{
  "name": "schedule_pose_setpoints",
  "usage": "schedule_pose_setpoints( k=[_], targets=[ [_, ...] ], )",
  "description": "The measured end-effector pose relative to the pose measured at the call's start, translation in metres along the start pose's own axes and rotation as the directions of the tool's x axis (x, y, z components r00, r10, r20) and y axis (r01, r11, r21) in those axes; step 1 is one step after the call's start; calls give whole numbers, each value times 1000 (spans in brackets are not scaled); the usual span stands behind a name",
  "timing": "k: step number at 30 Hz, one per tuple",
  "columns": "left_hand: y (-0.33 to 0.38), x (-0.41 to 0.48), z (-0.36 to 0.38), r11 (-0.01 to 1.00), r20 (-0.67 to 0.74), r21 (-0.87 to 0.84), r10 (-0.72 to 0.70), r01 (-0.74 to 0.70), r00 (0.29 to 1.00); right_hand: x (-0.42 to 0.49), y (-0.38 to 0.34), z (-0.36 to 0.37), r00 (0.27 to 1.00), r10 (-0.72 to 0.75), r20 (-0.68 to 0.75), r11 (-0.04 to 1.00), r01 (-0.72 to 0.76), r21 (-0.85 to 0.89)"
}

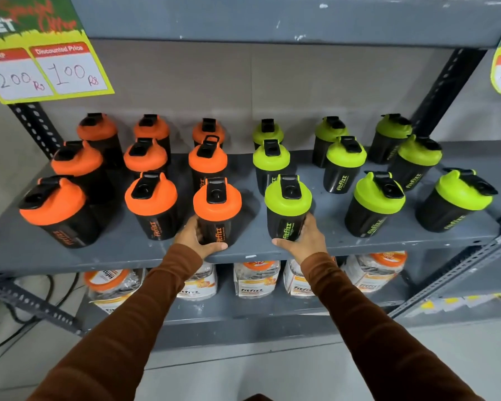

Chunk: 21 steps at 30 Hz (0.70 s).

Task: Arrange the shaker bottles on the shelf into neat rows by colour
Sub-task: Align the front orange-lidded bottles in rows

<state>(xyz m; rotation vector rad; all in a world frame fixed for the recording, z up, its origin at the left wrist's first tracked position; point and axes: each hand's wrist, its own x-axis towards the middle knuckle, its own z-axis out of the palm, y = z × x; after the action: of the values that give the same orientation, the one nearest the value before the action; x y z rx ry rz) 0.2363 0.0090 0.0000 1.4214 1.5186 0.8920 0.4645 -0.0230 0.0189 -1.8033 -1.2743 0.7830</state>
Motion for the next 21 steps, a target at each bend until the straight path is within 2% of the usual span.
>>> schedule_pose_setpoints(
  k=[21],
  targets=[
    [3,-3,-1,1000,17,17,11,-11,1000,7,7,3,1000,-21,23,1000,20,9]
  ],
)
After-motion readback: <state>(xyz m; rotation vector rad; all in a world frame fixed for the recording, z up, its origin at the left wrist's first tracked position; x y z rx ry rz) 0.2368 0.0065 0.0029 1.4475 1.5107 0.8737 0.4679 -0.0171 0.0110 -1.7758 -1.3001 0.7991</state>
